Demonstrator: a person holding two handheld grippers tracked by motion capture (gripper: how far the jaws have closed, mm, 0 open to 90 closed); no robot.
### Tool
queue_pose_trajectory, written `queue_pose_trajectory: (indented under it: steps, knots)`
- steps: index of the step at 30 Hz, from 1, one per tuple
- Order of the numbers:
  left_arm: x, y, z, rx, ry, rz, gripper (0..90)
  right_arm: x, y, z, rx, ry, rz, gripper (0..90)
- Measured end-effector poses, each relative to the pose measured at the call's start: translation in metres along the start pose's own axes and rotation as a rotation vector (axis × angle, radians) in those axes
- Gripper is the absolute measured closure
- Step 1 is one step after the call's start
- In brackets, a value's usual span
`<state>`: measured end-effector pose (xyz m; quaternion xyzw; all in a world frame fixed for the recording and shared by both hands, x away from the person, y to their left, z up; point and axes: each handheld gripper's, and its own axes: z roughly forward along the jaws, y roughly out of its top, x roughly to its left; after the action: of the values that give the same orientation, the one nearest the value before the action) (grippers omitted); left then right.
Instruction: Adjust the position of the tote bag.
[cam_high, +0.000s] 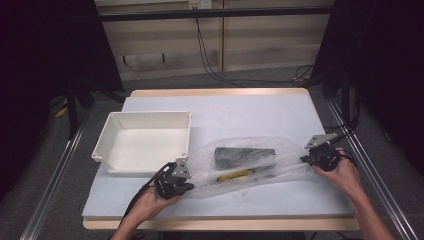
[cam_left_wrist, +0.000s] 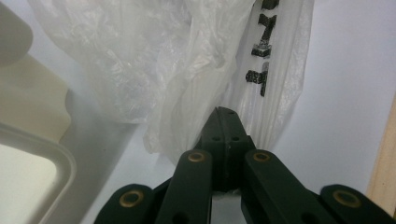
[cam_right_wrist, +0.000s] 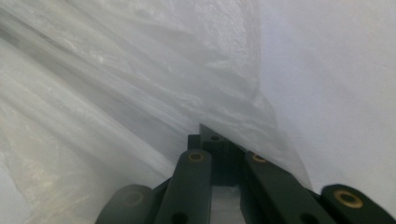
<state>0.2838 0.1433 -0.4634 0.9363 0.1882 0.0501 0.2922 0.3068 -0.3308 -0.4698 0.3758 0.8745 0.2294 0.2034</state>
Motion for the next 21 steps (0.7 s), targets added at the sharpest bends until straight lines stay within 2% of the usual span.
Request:
queue_pose_trajectory:
  steps: [1,3,5,8,10,11,12,13,14,15,16,17,18,20,21]
  knots:
    - [-0.001,-0.001,-0.001,0.005,0.001,0.004,90.0,0.000,0.000,0.000,0.001,0.000,-0.006,90.0]
    - [-0.001,-0.004,-0.001,-0.016,0.004,-0.017,90.0,0.001,-0.001,0.000,-0.001,0.001,-0.013,90.0]
    - [0.002,-0.004,-0.002,-0.014,-0.016,-0.039,90.0,0.001,0.000,-0.001,0.002,0.002,-0.003,90.0]
    - [0.006,-0.003,-0.001,-0.018,-0.022,-0.027,90.0,0.003,0.001,-0.001,0.004,-0.008,-0.013,90.0]
    - [0.004,0.000,0.002,-0.047,-0.016,-0.036,90.0,0.001,0.001,-0.002,-0.041,0.004,0.009,90.0]
    - [0.007,0.002,-0.001,-0.023,-0.027,-0.005,90.0,0.001,0.002,-0.005,-0.064,0.015,0.021,90.0]
    - [0.007,0.003,-0.001,-0.057,-0.035,-0.033,90.0,0.001,0.004,-0.008,-0.085,0.032,0.018,90.0]
    - [0.009,0.005,-0.004,-0.053,-0.039,0.006,90.0,0.002,0.005,-0.011,-0.106,0.038,0.018,90.0]
    - [0.006,0.008,-0.005,-0.099,-0.032,-0.046,87.0,0.004,0.007,-0.015,-0.121,0.044,0.028,89.5]
    - [0.006,0.008,-0.005,-0.099,-0.032,-0.046,85.3,0.004,0.007,-0.015,-0.121,0.044,0.028,89.5]
    - [0.006,0.010,-0.009,-0.109,-0.027,-0.036,85.3,0.005,0.009,-0.016,-0.141,0.054,0.023,87.7]
    - [0.005,0.013,-0.013,-0.119,-0.027,-0.023,82.4,0.010,0.013,-0.021,-0.173,0.077,0.037,86.2]
    - [-0.002,0.019,-0.020,-0.152,-0.030,-0.012,80.4,0.013,0.016,-0.023,-0.184,0.086,0.026,84.3]
    - [-0.008,0.026,-0.026,-0.166,-0.019,0.017,77.5,0.018,0.023,-0.027,-0.211,0.085,0.003,81.7]
    - [-0.010,0.030,-0.028,-0.179,-0.029,0.024,77.2,0.021,0.027,-0.029,-0.225,0.098,-0.001,81.6]
